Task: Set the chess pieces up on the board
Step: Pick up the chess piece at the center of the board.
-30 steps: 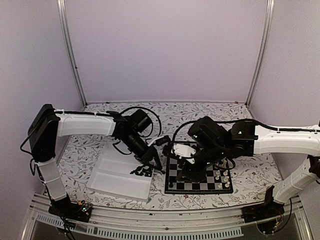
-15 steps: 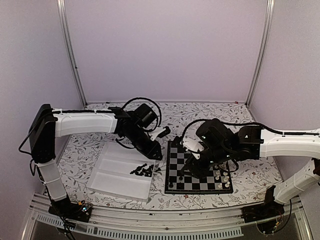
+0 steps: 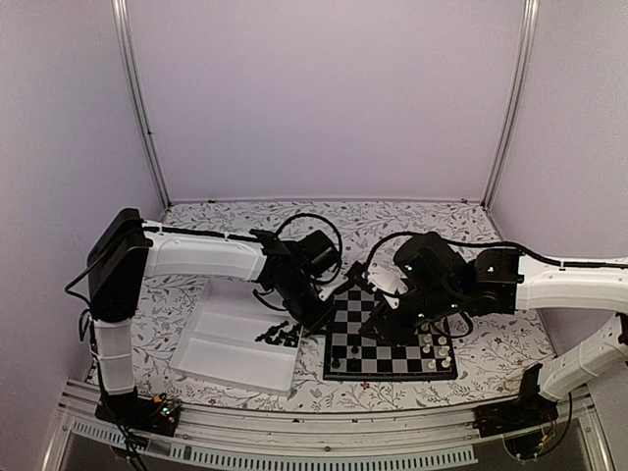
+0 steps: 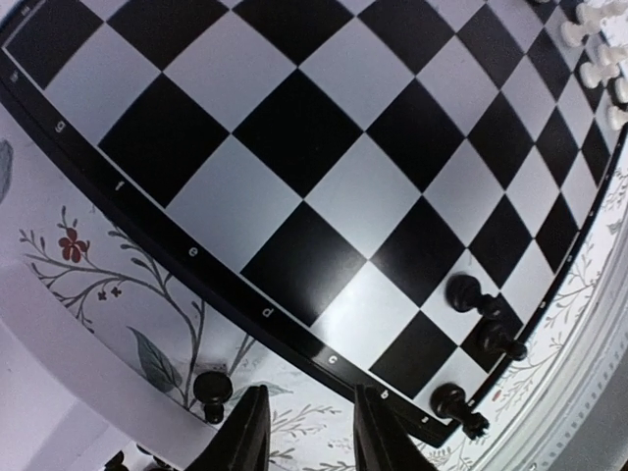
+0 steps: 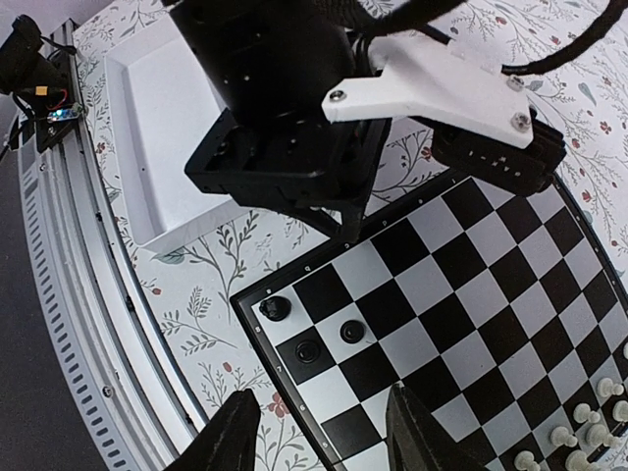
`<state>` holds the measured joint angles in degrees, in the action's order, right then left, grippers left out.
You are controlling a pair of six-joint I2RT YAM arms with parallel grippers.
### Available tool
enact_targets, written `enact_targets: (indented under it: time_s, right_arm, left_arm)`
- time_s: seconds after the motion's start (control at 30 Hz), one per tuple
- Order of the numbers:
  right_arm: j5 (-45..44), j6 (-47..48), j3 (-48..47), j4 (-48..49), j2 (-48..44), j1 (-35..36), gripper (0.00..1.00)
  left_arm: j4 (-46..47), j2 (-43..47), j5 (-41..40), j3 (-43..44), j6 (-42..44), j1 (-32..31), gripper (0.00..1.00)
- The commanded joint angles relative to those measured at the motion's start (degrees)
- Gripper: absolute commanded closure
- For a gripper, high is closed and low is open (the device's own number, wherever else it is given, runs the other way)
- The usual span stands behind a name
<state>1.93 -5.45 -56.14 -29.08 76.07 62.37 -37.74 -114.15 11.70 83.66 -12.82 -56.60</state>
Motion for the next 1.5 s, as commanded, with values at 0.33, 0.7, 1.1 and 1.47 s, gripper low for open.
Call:
enact_targets:
  time_s: [0.33,0.7,1.1,1.47]
  right_arm:
    - [-0.85,-1.04,1.13,0.67,-1.90,-0.51,0.53]
    - [-0.35,-1.21,1.39,0.68,-1.22,-0.42,0.53]
    - [0.26,0.01,1.12,1.60,1.12,-0.47,0.53]
    - [0.04,0.81,0.94,1.96,2.39,-0.65,0.53]
  left_arm:
    - [-3.49,-3.26,-8.53,1.25,5.03,-0.22,0.65]
    - [-4.58,-2.74,-11.09,-1.61,3.93,1.22,0.63]
    - [-4.34,-3.20,-10.79,-3.89,2.25,1.71,0.66]
    - [-2.52,-4.48,-7.89,-4.34,4.27,1.93,0.84]
